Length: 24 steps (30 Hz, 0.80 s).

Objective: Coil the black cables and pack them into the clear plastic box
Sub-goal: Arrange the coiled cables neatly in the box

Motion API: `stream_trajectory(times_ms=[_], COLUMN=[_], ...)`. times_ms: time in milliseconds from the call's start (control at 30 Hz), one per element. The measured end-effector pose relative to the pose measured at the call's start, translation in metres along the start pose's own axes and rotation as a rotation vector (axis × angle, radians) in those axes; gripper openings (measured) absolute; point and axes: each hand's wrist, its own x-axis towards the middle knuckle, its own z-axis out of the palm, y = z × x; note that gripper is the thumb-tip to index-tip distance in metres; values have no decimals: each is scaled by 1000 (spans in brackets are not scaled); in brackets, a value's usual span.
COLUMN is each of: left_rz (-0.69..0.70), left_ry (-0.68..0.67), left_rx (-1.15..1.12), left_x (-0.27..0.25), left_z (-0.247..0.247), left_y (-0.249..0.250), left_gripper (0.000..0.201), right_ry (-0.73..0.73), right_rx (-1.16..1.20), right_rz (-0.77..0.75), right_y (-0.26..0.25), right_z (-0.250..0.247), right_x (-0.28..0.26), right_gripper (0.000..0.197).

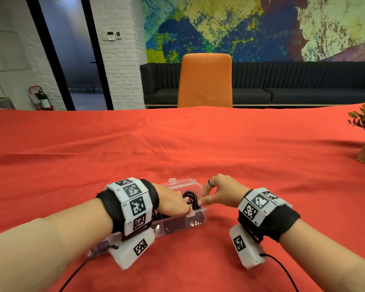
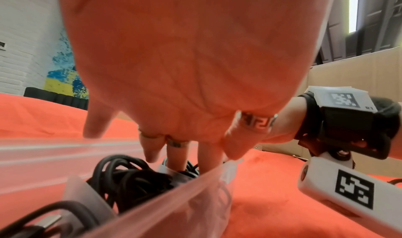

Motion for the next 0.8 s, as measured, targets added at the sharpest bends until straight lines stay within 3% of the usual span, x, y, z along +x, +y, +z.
stream_trajectory(times_ms=[67, 133, 267, 433, 633, 800], left_rz=[8, 28, 65, 125, 108, 137], left_ry=[-14, -22, -14, 6, 0, 77], left_rx=[0, 12, 2, -128, -161, -382], left_x=[-3, -6, -12, -13, -14, -19], left_z=[-1, -2, -3, -3, -3, -6], left_y=[1, 3, 6, 1, 2, -8], left_gripper=[75, 66, 53, 48, 47, 64], right_ry=[-21, -57, -87, -71, -90, -36], right_rx=[-4, -36, -272, -418, -377, -218], right_rz=[24, 62, 128, 179, 157, 92], right_y=[-3, -8, -18, -22, -20, -14], right_z=[-1, -2, 5, 19, 16, 8], right_x=[2, 8, 23, 32, 29, 13], right_gripper=[8, 10, 33, 32, 19, 13])
